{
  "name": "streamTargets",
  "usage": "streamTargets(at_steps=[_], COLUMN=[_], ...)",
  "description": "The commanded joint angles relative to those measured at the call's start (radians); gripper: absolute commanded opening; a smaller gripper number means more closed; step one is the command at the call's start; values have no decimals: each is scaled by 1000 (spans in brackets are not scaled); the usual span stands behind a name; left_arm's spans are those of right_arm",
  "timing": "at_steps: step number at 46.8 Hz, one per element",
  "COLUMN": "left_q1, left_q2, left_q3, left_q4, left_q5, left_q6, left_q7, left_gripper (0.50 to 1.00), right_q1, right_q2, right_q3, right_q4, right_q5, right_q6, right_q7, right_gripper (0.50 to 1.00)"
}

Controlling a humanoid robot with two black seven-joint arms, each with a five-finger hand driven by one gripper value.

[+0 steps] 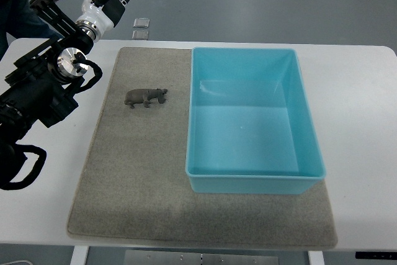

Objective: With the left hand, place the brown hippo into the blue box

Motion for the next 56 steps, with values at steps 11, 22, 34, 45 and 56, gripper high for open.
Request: streamTargets(at_steps=[11,22,34,45,56], left_q1=[0,2,0,0,2], left_q2=[0,0,-2,-2,-2], left_q3=[6,9,15,5,11], left_q4=[5,6,5,1,1], left_q5=[0,0,2,0,0], left_q6=[2,1,0,-5,-3], left_q7=[-3,-5,-5,-5,-5], left_gripper=[994,994,994,994,994], right_q1=[-1,1,-1,-1,-1], right_q2=[0,0,0,0,0], right_q3=[0,0,0,0,0], right_q4=[0,0,0,0,0], right_q5=[0,0,0,0,0], right_q6=[0,0,0,0,0], right_q7=[0,0,0,0,0], right_gripper=[936,936,936,936,936])
